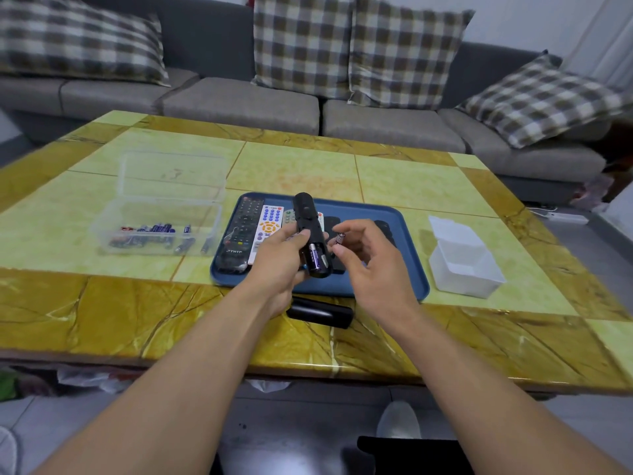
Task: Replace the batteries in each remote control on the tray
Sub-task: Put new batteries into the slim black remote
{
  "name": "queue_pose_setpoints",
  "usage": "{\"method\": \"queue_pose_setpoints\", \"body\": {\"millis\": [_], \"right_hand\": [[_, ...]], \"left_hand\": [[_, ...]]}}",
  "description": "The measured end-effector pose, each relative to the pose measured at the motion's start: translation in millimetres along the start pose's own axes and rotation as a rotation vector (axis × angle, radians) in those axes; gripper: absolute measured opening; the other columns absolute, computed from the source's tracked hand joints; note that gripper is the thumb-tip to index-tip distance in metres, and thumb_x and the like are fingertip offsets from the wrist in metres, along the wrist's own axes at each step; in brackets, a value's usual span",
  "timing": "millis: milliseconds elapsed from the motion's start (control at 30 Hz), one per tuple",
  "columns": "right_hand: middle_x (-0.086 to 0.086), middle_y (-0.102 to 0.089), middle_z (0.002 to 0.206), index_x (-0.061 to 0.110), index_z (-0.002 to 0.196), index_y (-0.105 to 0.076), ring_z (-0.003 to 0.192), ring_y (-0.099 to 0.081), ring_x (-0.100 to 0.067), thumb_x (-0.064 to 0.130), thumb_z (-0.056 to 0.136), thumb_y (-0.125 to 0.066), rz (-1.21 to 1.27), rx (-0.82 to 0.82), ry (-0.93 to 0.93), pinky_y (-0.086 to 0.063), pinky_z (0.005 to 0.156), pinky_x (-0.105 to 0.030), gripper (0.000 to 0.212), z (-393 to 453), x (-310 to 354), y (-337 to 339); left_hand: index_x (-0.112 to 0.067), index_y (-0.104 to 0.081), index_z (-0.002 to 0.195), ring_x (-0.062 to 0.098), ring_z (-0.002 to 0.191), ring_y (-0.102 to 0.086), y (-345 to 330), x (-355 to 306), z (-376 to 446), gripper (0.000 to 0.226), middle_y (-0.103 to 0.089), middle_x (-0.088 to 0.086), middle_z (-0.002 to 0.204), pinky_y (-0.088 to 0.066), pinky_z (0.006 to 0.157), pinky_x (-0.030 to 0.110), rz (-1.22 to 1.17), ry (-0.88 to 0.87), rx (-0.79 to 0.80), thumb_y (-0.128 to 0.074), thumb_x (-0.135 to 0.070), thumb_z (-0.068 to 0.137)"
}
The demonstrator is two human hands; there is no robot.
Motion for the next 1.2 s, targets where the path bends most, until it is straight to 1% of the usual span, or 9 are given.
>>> {"method": "queue_pose_setpoints", "body": {"millis": [167, 300, 400, 533, 633, 733, 867, 1067, 1200], "right_hand": [[0.008, -0.073, 0.095, 0.017, 0.096, -0.069, 0.087, -0.068, -0.004, 0.008, 0.089, -0.073, -0.099, 0.027, 0.109, -0.055, 0.081, -0.021, 0.012, -1.3, 5.7, -4.2], [0.003, -0.075, 0.103, 0.022, 0.099, -0.077, 0.087, -0.069, -0.008, 0.014, 0.084, -0.078, -0.265, 0.092, 0.180, -0.056, 0.083, -0.030, 0.017, 1.7, 3.1, -7.2], [0.005, -0.075, 0.110, 0.021, 0.101, -0.080, 0.097, -0.067, -0.002, 0.015, 0.084, -0.078, -0.300, 0.153, 0.214, -0.052, 0.088, -0.016, 0.018, 0.3, 5.3, -10.4], [0.008, -0.073, 0.091, 0.020, 0.086, -0.079, 0.083, -0.067, -0.004, 0.018, 0.076, -0.086, -0.107, 0.045, 0.025, -0.054, 0.076, -0.015, 0.013, -0.2, -3.3, -0.3], [0.006, -0.072, 0.079, 0.022, 0.084, -0.062, 0.073, -0.067, -0.009, 0.033, 0.070, -0.089, -0.078, 0.016, -0.227, -0.054, 0.069, -0.021, 0.033, -3.8, -21.6, 2.8], [-0.004, -0.076, 0.077, 0.012, 0.090, -0.047, 0.072, -0.072, -0.024, 0.022, 0.077, -0.085, 0.166, 0.072, -0.438, -0.060, 0.072, -0.034, 0.042, -13.3, -34.4, -3.1], [-0.004, -0.069, 0.065, 0.013, 0.084, -0.044, 0.060, -0.065, -0.019, 0.013, 0.079, -0.083, 0.292, 0.011, -0.520, -0.053, 0.055, -0.024, 0.040, -15.4, -34.7, -1.6], [-0.007, -0.073, 0.070, 0.014, 0.083, -0.063, 0.063, -0.069, -0.017, 0.028, 0.079, -0.084, 0.053, 0.030, -0.375, -0.058, 0.065, -0.034, 0.026, -10.2, -38.0, -1.5], [0.008, -0.071, 0.077, 0.026, 0.087, -0.072, 0.069, -0.065, -0.003, 0.042, 0.074, -0.085, -0.290, 0.186, -0.344, -0.049, 0.058, -0.013, 0.025, -7.2, -40.8, 5.3]], "left_hand": [[-0.016, -0.064, 0.125, 0.017, 0.084, -0.072, -0.1, 0.9, -0.2, 0.026, -0.076, 0.008, 0.111, -0.059, 0.060, 0.029, -0.026, 0.015, -0.011, -0.048, -0.016, 0.106], [-0.017, -0.061, 0.130, 0.018, 0.080, -0.072, 3.9, 0.2, -0.1, 0.028, -0.074, 0.012, 0.114, -0.057, 0.056, 0.029, -0.048, 0.011, -0.039, -0.048, -0.016, 0.105], [-0.016, -0.059, 0.133, 0.019, 0.079, -0.074, 6.9, -2.0, -0.2, 0.029, -0.075, 0.012, 0.109, -0.058, 0.057, 0.030, -0.057, -0.001, -0.051, -0.049, -0.017, 0.105], [-0.018, -0.057, 0.132, 0.022, 0.090, -0.076, 3.1, -6.0, -2.3, 0.028, -0.077, 0.005, 0.108, -0.060, 0.066, 0.035, -0.045, -0.037, 0.001, -0.047, -0.017, 0.106], [-0.022, -0.056, 0.133, 0.021, 0.095, -0.075, -3.2, -7.6, -5.7, 0.029, -0.077, 0.001, 0.109, -0.061, 0.071, 0.035, -0.024, -0.070, 0.054, -0.045, -0.018, 0.107], [-0.023, -0.055, 0.136, 0.026, 0.100, -0.074, -9.5, -4.4, -8.6, 0.032, -0.076, 0.004, 0.112, -0.063, 0.074, 0.036, 0.008, -0.086, 0.091, -0.045, -0.015, 0.107], [-0.022, -0.056, 0.134, 0.025, 0.101, -0.074, -15.1, -0.9, -8.0, 0.031, -0.076, 0.004, 0.113, -0.062, 0.077, 0.035, -0.008, -0.088, 0.110, -0.045, -0.015, 0.107], [-0.005, -0.065, 0.117, 0.021, 0.089, -0.075, -7.1, 8.9, -3.4, 0.021, -0.076, 0.010, 0.108, -0.062, 0.069, 0.029, -0.018, 0.021, 0.045, -0.062, -0.005, 0.096], [-0.002, -0.065, 0.107, 0.023, 0.088, -0.075, 16.7, 10.1, 6.4, 0.016, -0.073, 0.016, 0.110, -0.062, 0.071, 0.035, -0.120, 0.022, -0.163, -0.068, 0.000, 0.091]]}}
Point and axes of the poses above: each hand's wrist, its own z-axis towards the middle knuckle, its own y-axis out of the back of the hand, x = y × z, the point moved 7 cm from there along z, towards the middle knuckle
